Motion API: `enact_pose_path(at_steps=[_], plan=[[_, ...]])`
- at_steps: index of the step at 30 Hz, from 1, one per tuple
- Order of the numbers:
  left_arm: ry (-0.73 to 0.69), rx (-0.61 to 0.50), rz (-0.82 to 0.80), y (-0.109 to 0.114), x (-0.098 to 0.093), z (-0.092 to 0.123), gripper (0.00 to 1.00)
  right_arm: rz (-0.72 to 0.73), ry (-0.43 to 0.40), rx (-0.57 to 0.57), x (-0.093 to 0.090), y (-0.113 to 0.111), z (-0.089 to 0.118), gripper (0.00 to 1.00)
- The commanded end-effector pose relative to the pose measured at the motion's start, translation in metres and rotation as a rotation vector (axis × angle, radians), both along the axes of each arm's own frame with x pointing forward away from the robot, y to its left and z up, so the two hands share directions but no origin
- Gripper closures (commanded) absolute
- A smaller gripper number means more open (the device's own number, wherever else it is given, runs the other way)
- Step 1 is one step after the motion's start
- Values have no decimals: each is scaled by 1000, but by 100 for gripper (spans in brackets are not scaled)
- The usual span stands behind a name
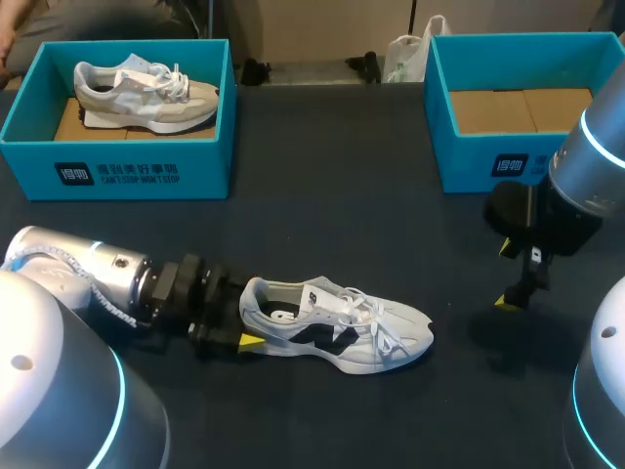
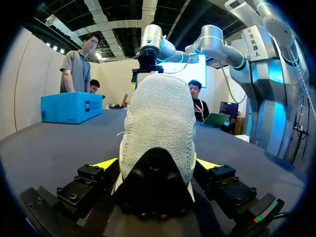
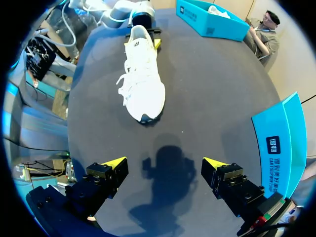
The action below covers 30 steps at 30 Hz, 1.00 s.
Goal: Take the shoe out of the shoebox, open the shoe tongue, remove and reinsert the insole, then place the shoe into the shoebox
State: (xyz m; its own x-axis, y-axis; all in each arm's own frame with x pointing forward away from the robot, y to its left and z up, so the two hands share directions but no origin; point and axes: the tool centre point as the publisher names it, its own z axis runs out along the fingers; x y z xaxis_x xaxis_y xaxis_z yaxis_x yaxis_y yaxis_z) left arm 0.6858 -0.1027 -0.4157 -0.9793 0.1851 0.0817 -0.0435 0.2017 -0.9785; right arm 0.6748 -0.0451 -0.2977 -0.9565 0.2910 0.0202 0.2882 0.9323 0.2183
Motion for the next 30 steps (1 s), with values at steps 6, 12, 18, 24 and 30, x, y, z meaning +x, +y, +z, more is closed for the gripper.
enact_pose_path(at_steps=[6,12,18,24,30], plan=[[8,-1,10,-12,-3,-4,0,0,-2,-2,-1,0,-1,0],[7,-6,15,-15,-4,-4,0,0,-2,-2,-1,0,-1,0],[8,-5,24,-19,-5,-5,0,0,-2,-2,-1,0,-1,0],[3,-1,26,-22,-5,-7,31,0,-2,-2,-1,0,-1,0],[4,-9,43,-21,-6,-8,100,0,-2,-2,-1,0,-1,0]])
